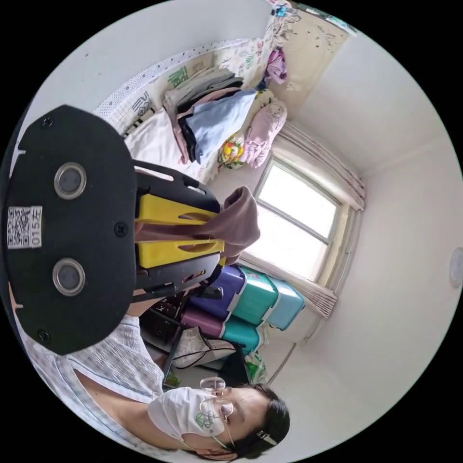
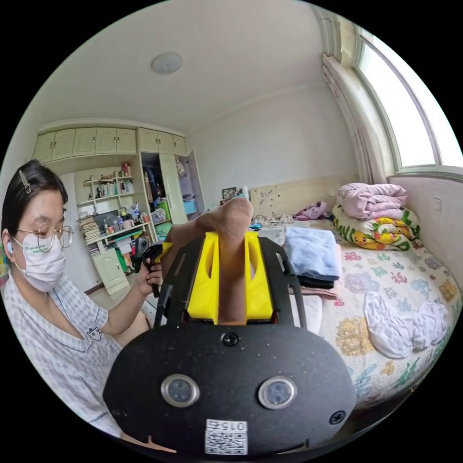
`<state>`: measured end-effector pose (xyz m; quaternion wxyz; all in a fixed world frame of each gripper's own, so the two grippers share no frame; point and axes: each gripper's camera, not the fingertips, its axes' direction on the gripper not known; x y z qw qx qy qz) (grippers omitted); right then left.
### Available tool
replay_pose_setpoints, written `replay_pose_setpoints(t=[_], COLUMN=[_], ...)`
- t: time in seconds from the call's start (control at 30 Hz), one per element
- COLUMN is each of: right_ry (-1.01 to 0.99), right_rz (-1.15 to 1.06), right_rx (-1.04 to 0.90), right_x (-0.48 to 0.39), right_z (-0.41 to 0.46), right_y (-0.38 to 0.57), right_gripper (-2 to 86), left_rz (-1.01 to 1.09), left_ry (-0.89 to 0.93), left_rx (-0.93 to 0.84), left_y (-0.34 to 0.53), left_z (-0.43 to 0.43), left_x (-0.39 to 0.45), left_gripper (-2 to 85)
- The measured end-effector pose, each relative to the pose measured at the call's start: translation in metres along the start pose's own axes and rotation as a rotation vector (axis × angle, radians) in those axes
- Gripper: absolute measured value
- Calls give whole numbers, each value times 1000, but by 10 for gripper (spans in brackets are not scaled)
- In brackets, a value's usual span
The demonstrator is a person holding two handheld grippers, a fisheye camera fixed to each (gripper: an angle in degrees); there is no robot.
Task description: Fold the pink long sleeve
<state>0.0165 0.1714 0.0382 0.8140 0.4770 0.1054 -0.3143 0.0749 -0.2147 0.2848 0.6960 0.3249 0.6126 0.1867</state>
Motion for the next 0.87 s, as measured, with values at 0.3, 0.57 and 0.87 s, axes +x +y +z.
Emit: replay_pose_setpoints(t=[0.3, 0.57, 0.87], right_ry=[349, 460, 433], right_rz=[295, 426, 93], right_rx=[-445, -683, -517], right_x=[176, 244, 185], right_z=[195, 324, 340], right_y=[28, 83, 44], right_gripper=[87, 3, 82], left_rz=[-252, -249, -154], left_ry=[-402, -672, -765], left_rx=[-241, -320, -744], left_y=[67, 76, 92], left_z=[148, 199, 271], left_x=[-174, -237, -291], left_gripper=[56, 50, 79])
